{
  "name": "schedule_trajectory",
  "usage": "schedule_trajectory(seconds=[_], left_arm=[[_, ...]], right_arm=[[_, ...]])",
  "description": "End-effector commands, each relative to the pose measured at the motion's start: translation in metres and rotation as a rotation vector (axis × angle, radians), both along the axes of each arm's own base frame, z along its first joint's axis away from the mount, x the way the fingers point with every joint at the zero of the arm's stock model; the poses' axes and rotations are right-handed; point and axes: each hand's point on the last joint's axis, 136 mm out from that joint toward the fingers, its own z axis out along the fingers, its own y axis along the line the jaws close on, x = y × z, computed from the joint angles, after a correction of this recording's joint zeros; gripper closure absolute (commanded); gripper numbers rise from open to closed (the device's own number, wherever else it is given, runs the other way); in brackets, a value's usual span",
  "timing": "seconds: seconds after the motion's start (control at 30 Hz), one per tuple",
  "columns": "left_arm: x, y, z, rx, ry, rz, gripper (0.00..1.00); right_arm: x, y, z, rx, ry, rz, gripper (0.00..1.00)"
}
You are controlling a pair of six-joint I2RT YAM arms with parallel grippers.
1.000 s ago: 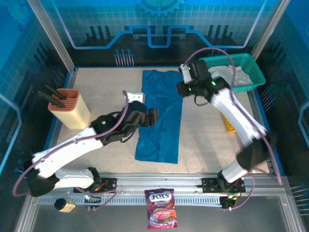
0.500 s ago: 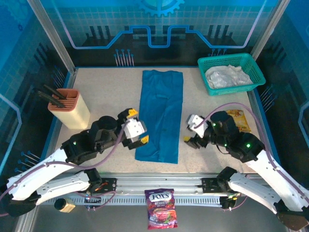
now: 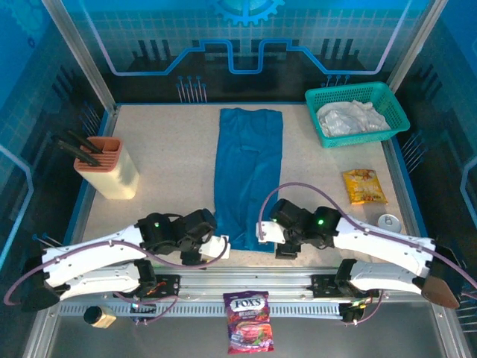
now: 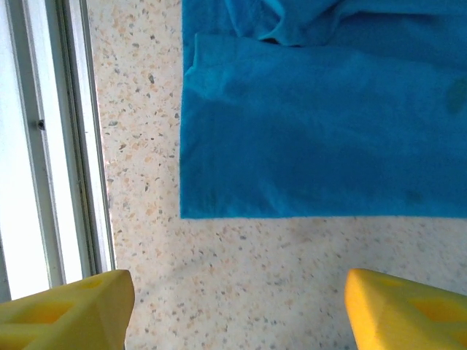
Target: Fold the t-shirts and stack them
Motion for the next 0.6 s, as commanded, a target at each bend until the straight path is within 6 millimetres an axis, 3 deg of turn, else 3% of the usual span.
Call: schedule_trajectory(seconds=[0.0, 0.23, 0.57], left_arm=[[0.0, -0.033, -0.007, -0.096, 0.029, -0.016, 0.08], [0.005, -0.037, -0.044, -0.003, 0.043, -0.026, 0.12], [0.018, -0.025, -0.06, 0.034, -0.002, -0.014, 0.12]], right_arm=[[0.004, 0.015, -0.016, 0.016, -0.015, 0.023, 0.24], [0.008, 0.027, -0.039, -0.026, 0.012, 0.046, 0.27], [0.005, 0.029, -0.066, -0.077, 0.064, 0.055, 0.32]])
